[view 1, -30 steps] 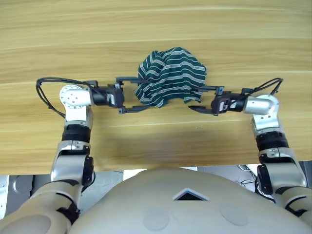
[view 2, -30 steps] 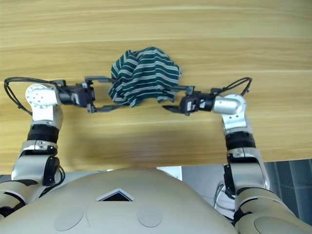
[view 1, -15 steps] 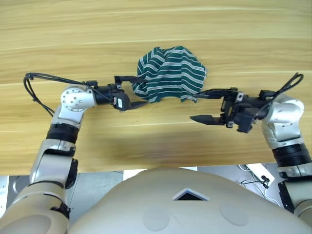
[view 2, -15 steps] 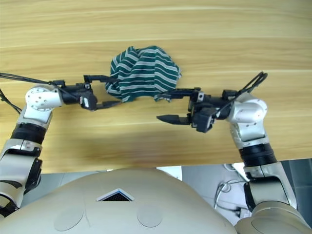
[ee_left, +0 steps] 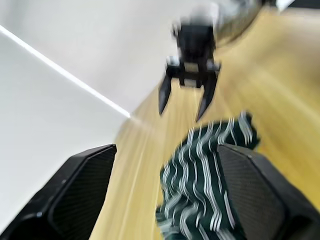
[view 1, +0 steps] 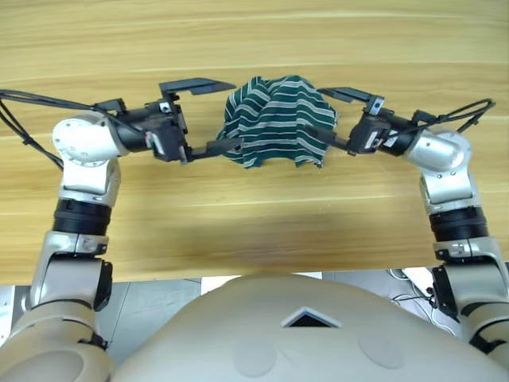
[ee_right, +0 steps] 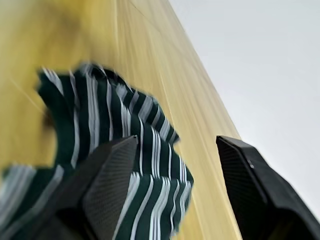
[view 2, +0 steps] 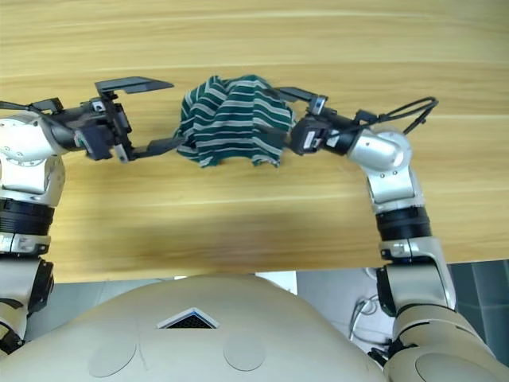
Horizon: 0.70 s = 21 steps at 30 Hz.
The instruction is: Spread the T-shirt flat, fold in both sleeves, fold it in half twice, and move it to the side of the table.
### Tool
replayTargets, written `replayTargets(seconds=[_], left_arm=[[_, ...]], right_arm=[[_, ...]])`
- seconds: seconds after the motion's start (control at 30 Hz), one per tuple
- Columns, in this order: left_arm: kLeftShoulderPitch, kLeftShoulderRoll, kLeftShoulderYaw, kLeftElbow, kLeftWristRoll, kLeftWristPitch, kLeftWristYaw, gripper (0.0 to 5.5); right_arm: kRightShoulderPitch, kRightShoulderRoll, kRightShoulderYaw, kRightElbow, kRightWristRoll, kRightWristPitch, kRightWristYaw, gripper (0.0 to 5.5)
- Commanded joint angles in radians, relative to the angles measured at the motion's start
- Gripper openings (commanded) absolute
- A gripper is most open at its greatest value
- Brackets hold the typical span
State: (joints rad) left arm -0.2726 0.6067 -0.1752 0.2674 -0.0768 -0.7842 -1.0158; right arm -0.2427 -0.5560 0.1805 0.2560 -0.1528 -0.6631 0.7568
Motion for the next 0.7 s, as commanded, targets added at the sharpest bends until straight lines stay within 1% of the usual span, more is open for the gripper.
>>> replayTargets(seconds=[0.03,0.17,0.4,0.7], left_arm=[[-0.034,-0.018,-0.043,0.080,0.169,-0.049,0.077,3.77],[-0.036,-0.022,-0.101,0.120,0.244,-0.081,0.100,3.77],[-0.072,-0.005,-0.136,0.211,0.327,-0.108,0.157,3.77],[-0.112,0.027,-0.113,0.210,0.240,-0.113,0.161,3.77]], right_arm=[[-0.028,0.006,0.030,0.032,-0.075,-0.006,-0.052,2.92],[-0.039,-0.002,0.041,0.052,-0.104,-0.011,-0.082,2.92],[-0.056,-0.024,0.079,0.122,-0.203,0.001,-0.133,2.92],[-0.119,-0.033,0.137,0.293,-0.367,0.032,-0.255,2.92]])
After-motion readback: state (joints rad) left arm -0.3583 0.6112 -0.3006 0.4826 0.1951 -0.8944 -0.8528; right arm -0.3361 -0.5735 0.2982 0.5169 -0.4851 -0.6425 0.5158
